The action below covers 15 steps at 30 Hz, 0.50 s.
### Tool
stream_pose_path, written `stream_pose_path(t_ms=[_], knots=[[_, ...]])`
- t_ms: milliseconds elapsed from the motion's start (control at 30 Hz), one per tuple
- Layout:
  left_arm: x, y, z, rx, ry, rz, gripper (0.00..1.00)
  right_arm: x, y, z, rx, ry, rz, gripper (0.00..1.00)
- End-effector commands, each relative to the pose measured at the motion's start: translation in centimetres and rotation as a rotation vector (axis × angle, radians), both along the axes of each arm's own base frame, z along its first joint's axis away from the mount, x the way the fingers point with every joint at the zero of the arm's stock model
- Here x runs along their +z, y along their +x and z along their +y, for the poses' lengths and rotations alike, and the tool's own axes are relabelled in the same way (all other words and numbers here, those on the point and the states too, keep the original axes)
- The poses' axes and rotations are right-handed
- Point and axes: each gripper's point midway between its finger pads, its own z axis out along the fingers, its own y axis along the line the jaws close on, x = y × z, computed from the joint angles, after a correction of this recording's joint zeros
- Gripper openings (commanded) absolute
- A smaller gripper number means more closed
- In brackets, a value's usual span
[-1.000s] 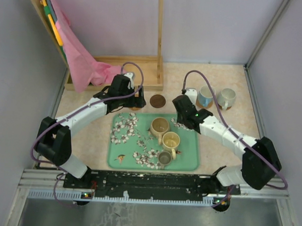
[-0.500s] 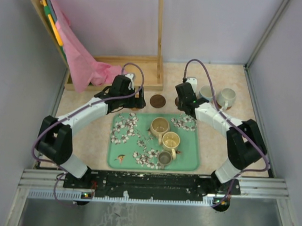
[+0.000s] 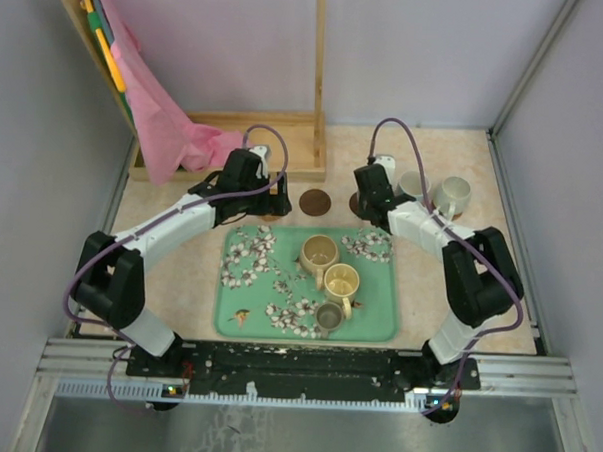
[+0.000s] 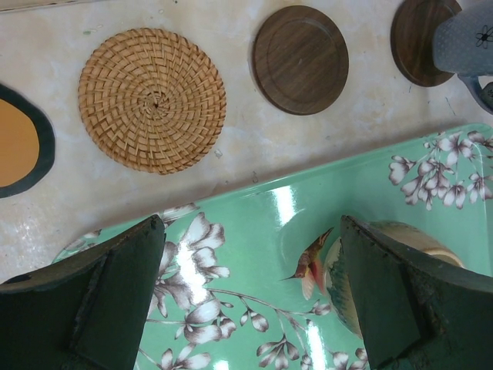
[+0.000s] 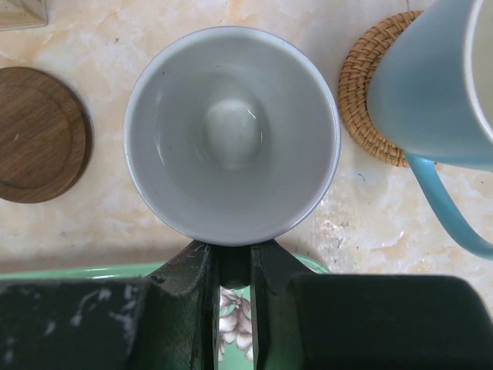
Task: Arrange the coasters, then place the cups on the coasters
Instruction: Place the cup on the coaster.
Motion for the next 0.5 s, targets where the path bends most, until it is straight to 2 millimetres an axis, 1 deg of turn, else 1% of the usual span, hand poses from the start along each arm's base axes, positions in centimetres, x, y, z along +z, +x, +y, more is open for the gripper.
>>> stream_pose_path(t_ms=[0,167,467], knots=[[0.52,0.34,-0.47,-0.008,-0.001,-0.01,1.0,3.46,3.75,1.22,-0.015,0.053,-0.146,0.0],[0.54,0.27,-0.36,-0.006,0.0,-0.01,1.0,2.98,4.03,1.08,-0.021,0.049,-0.142,0.0],[0.42,0.17,-0.35,-0.007,0.002,-0.008,1.0,3.01,4.43,0.94,-0.03,0.049,-0.15,0.0]])
